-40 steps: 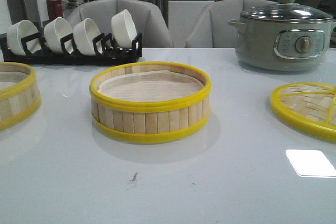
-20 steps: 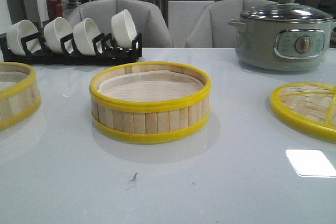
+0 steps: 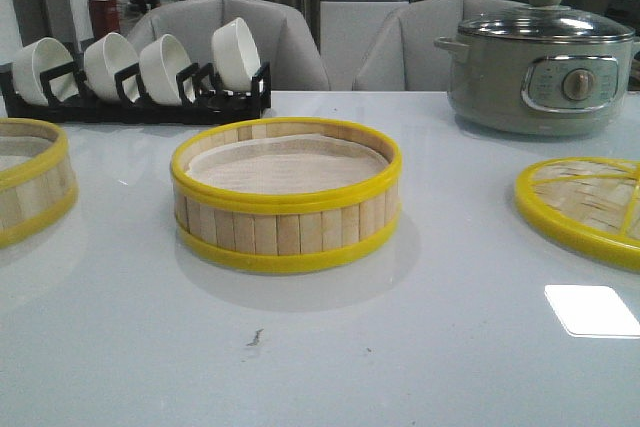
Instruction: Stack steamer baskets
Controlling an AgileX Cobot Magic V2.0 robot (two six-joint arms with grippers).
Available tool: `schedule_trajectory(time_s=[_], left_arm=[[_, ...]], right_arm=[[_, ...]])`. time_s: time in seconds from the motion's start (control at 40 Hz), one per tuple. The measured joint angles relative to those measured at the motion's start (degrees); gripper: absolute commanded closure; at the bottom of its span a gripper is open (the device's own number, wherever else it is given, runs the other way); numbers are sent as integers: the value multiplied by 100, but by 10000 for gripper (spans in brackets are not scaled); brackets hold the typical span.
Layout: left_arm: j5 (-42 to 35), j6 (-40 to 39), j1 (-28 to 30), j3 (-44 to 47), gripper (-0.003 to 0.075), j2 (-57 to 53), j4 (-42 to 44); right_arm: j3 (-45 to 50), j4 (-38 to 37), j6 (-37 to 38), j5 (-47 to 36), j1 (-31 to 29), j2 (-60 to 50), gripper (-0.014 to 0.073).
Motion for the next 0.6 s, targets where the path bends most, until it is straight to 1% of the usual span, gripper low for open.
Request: schedule_trajectory(time_s=[0.6], left_arm=[[-56, 26, 0, 0, 634, 0, 0]], right_arm=[[0, 0, 0, 0, 0, 0, 538]])
